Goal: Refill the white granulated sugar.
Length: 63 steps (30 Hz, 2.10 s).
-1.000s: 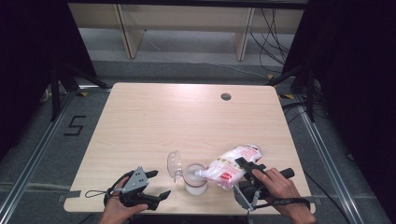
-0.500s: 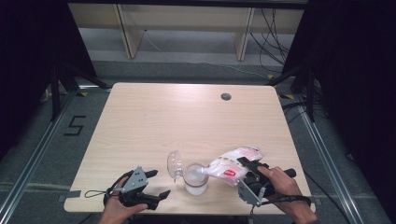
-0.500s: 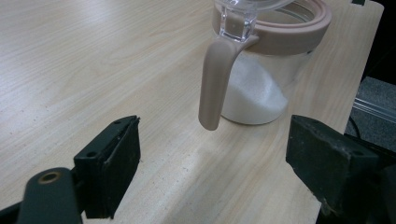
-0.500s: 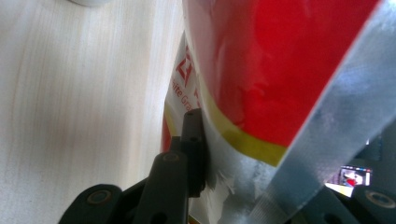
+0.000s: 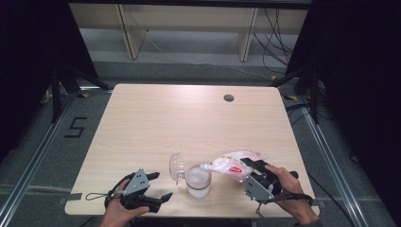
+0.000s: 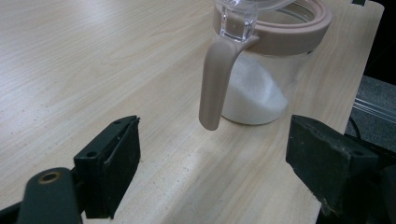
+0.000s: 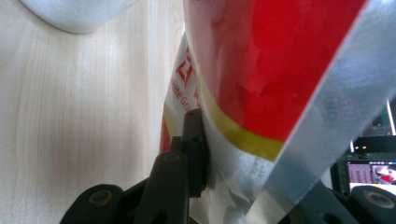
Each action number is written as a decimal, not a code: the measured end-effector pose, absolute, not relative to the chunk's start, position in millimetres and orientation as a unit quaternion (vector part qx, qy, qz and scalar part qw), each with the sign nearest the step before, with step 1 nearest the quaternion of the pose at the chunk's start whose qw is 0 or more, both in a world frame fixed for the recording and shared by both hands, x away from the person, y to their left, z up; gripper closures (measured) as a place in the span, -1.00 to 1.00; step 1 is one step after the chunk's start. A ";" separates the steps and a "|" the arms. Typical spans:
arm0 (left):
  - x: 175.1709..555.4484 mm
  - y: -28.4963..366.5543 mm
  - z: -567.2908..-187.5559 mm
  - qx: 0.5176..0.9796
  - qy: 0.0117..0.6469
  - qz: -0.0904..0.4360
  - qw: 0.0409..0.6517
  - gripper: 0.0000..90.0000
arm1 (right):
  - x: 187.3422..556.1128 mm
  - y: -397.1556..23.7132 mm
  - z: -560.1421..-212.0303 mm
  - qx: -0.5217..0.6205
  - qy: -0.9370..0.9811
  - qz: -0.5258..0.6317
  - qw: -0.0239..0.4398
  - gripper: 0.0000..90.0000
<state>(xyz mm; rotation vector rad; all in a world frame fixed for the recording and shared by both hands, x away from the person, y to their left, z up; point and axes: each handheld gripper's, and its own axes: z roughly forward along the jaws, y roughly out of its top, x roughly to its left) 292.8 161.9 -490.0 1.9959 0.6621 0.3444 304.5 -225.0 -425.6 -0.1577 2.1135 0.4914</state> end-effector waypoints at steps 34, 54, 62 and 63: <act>291.5 161.5 -489.5 0.815 0.282 0.140 0.486 -0.61 | 331.4 -263.8 -442.0 0.084 0.849 0.334 0.401 0.76; 291.0 161.8 -489.5 0.813 0.286 0.138 0.488 -0.61 | 337.5 -280.6 -446.6 0.157 0.830 0.376 0.382 0.77; 290.9 161.8 -489.3 0.813 0.287 0.137 0.488 -0.61 | 339.1 -291.8 -448.5 0.196 0.817 0.396 0.370 0.77; 290.9 161.8 -489.3 0.813 0.287 0.137 0.488 -0.61 | 339.1 -291.8 -448.5 0.196 0.817 0.396 0.370 0.77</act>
